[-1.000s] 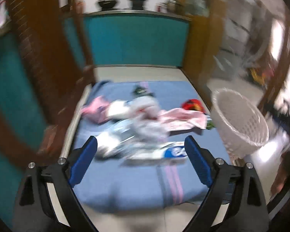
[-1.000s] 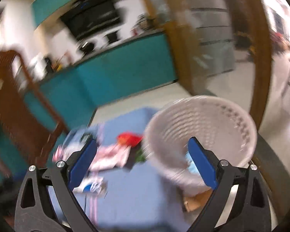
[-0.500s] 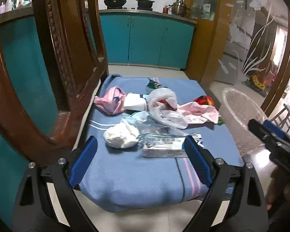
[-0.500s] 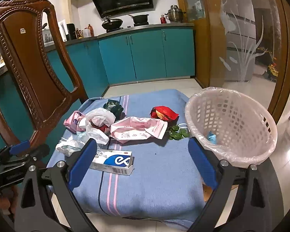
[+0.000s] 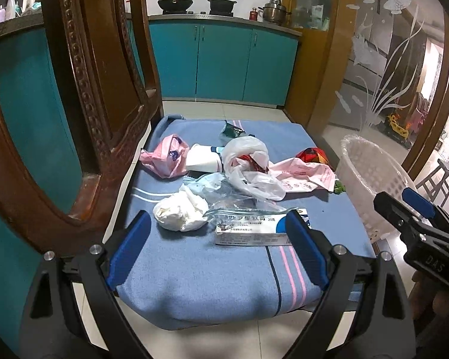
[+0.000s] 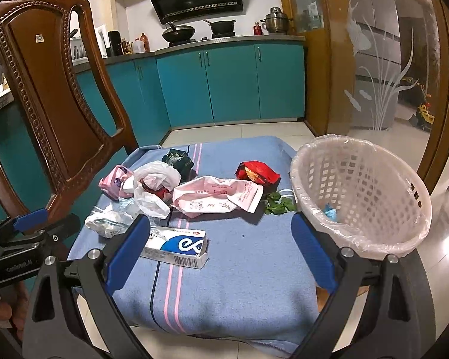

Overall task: Collect trash
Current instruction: 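Reach the left tool to the clear plastic bag and grasp it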

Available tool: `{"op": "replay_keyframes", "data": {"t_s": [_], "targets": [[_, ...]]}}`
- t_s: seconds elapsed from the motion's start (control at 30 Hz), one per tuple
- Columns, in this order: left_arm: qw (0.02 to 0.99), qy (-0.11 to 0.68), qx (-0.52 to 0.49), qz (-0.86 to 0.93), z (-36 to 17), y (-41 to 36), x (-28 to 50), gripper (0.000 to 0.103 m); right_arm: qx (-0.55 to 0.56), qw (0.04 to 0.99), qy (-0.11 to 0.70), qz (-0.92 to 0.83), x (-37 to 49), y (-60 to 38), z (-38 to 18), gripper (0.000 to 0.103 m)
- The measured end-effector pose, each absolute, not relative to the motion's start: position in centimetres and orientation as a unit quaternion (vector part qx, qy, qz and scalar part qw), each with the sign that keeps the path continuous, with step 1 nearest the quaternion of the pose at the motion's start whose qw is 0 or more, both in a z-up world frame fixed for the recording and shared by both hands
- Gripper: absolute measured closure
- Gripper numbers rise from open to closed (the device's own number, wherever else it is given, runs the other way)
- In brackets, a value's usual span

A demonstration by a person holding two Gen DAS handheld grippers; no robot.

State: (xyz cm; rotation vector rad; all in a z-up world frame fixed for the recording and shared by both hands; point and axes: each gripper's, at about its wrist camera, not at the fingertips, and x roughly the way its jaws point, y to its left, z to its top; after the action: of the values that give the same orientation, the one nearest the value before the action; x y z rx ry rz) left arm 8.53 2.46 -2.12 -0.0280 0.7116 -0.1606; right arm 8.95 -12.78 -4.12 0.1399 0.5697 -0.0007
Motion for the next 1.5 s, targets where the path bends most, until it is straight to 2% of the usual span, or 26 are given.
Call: {"op": "replay_keyframes", "data": {"t_s": [0.9, 1.17, 1.27, 1.47, 1.5], "targets": [[0.928, 0.365, 0.005, -0.081, -3.6, 1.5, 9.3, 0.012, 0.071, 0.957, 0.282, 0.0, 8.9, -12.8, -4.1, 0.01], [0.922, 0.368, 0.097, -0.078, -6.0, -1.2, 11.7, 0.012, 0.073, 0.956, 0.283, 0.002, 9.0, -12.8, -4.1, 0.01], [0.909, 0.382, 0.147, -0.079, -7.5, -2.3, 13.1, 0.024, 0.075, 0.955, 0.285, 0.0, 9.2, -13.0, -4.2, 0.01], [0.904, 0.386, 0.159, -0.094, -8.3, -3.1, 14.6, 0.045, 0.074, 0.952, 0.297, -0.005, 9.9, -13.3, -4.8, 0.01], [0.903, 0.386, 0.16, -0.099, -8.4, -3.2, 14.7, 0.054, 0.07, 0.951, 0.301, -0.003, 10.0, -13.2, -4.9, 0.01]]}}
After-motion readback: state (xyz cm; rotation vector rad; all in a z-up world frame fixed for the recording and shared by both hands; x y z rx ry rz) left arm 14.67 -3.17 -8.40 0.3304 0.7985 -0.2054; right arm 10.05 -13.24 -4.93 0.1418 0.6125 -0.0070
